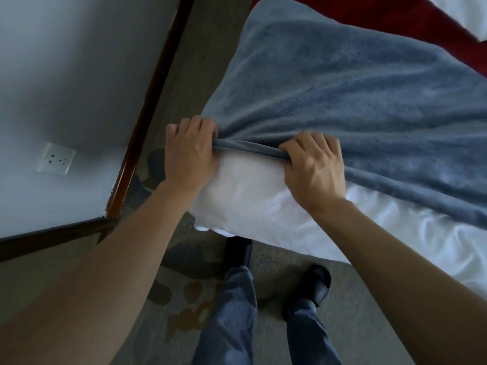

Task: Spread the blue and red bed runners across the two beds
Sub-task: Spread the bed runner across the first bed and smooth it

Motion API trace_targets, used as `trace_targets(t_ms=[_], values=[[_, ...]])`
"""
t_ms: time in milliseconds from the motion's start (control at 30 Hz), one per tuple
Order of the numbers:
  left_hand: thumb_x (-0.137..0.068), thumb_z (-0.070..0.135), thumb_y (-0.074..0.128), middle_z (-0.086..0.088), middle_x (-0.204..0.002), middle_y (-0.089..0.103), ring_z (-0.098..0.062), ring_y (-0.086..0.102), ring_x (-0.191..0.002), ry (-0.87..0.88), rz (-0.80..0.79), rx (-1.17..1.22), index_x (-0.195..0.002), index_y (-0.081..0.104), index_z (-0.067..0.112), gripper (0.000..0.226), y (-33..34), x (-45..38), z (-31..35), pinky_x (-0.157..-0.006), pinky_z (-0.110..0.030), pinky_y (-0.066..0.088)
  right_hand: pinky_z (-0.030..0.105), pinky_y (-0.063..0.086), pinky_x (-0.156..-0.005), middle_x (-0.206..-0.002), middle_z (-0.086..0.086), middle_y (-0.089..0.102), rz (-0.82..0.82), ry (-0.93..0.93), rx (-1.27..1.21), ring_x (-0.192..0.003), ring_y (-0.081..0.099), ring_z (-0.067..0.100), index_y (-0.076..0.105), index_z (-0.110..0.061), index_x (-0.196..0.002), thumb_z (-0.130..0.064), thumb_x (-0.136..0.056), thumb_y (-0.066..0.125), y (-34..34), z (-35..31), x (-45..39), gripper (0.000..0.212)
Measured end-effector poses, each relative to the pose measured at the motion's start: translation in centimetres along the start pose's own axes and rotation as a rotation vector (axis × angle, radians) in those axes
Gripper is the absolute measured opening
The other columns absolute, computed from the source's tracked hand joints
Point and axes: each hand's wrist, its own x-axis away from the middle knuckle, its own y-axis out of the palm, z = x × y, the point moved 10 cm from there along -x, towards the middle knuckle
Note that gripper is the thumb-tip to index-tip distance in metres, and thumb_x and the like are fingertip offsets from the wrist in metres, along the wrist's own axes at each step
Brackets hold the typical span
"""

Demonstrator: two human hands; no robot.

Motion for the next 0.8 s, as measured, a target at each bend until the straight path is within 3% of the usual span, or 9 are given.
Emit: trace_targets(t_ms=[133, 267, 500, 800], values=[[-0.082, 0.014, 0.062, -0.001, -0.088, 0.053, -0.022, 0.049, -0.083, 0.088, 0.013, 0.045, -0.092, 0.048, 0.02, 0.018, 0.1, 0.0, 6.3, -0.079, -0.037, 0.037, 0.043, 0.041, -0.086, -0.09, 0.006, 0.066, 0.04, 0.143, 0.028, -0.083, 0.059, 0.031, 0.073, -0.011, -0.098, 0.005, -0.082, 0.058, -2.9, 5.7, 3.5, 0.028], [-0.074, 0.005, 0.065, 0.0, -0.086, 0.053, -0.023, 0.049, -0.082, 0.244, 0.017, 0.057, -0.09, 0.05, 0.019, 0.026, 0.4, -0.4, 16.7, -0.076, -0.036, 0.035, 0.04, 0.039, -0.087, -0.092, 0.005, 0.065, 0.083, 0.271, 0.072, -0.087, 0.058, 0.029, 0.072, -0.013, -0.101, 0.004, -0.083, 0.056, -6.1, 12.0, 7.6, 0.03], [-0.073, -0.001, 0.06, -0.003, -0.083, 0.055, -0.026, 0.052, -0.076, 0.549, -0.042, 0.102, -0.087, 0.056, 0.014, 0.021, 2.7, 2.6, 35.5, -0.071, -0.036, 0.032, 0.041, 0.039, -0.086, -0.091, 0.006, 0.064, 0.104, 0.466, 0.113, -0.085, 0.057, 0.03, 0.071, -0.013, -0.096, 0.0, -0.077, 0.055, -10.6, 24.1, 15.7, 0.028], [-0.073, -0.002, 0.061, -0.003, -0.086, 0.058, -0.025, 0.054, -0.079, 0.642, -0.17, 0.143, -0.092, 0.057, 0.011, 0.024, 6.6, 6.4, 51.4, -0.069, -0.038, 0.043, 0.042, 0.038, -0.088, -0.093, 0.008, 0.066, 0.084, 0.622, 0.162, -0.089, 0.058, 0.034, 0.072, -0.011, -0.098, 0.006, -0.074, 0.055, -15.8, 38.6, 26.7, 0.034]])
